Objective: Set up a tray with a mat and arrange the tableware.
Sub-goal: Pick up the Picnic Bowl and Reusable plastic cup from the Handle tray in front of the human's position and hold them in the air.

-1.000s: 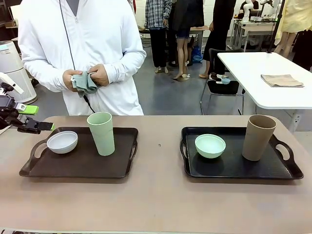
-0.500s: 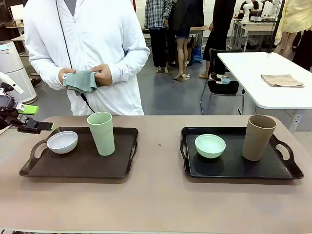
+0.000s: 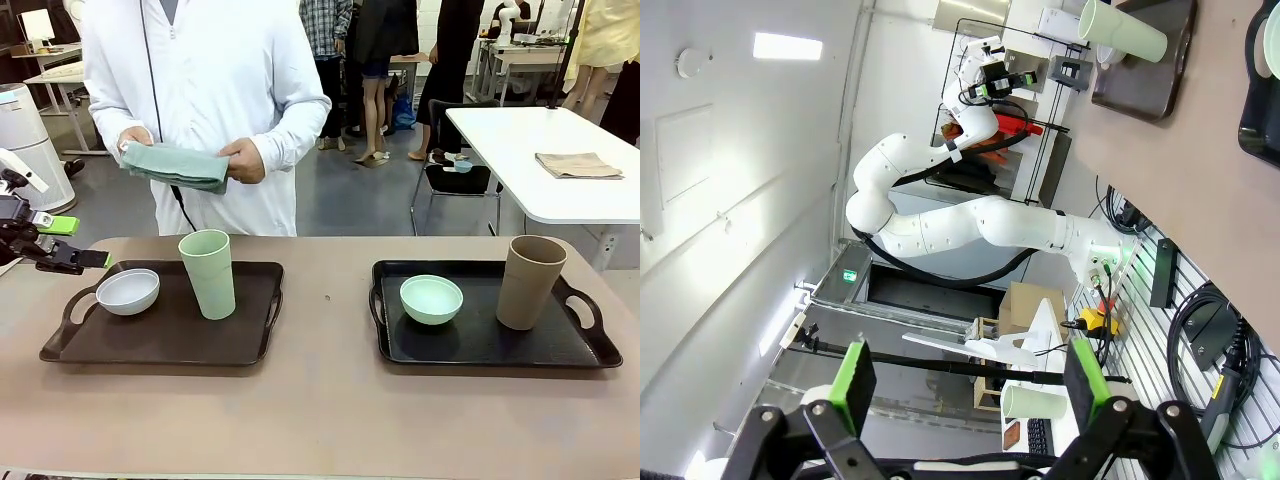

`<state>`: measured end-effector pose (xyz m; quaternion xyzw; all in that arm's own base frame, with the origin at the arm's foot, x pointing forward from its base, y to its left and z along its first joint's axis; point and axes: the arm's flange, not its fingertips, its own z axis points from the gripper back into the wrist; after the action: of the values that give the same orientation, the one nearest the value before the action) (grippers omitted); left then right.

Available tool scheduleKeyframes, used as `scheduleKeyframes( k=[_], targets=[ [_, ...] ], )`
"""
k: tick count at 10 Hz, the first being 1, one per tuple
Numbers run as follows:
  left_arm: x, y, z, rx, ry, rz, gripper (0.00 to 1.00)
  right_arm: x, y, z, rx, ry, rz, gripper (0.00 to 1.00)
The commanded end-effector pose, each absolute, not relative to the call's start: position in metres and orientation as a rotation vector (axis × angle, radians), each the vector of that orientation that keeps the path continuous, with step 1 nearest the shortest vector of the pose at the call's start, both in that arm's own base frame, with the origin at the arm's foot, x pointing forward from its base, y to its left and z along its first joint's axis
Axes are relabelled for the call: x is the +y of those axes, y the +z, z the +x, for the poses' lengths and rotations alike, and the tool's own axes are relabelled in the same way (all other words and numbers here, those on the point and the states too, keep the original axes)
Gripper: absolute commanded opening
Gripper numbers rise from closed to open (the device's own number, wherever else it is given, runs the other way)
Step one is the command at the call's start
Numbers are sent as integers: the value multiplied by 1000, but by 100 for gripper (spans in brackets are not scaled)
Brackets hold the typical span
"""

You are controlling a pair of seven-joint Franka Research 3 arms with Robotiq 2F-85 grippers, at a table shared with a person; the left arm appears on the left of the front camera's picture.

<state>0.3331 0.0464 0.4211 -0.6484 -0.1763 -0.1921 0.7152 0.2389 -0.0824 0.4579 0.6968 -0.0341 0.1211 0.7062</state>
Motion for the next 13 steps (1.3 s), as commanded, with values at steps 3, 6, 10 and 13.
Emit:
scheduleKeyframes(
  k=[3,6,10,13],
  targets=[
    [47,425,331,-401,-431,-1437,100,-84,460,242,-95,282,1574,100],
    [47,425,331,-401,-431,-1437,100,-84,460,242,-95,282,1574,100],
    [48,448,340,-407,-345,-1168,100,-39,508,254,-238,220,1276,100],
    [29,520,341,-376,-365,-569,100,117,602,288,-542,295,656,100]
  ],
)
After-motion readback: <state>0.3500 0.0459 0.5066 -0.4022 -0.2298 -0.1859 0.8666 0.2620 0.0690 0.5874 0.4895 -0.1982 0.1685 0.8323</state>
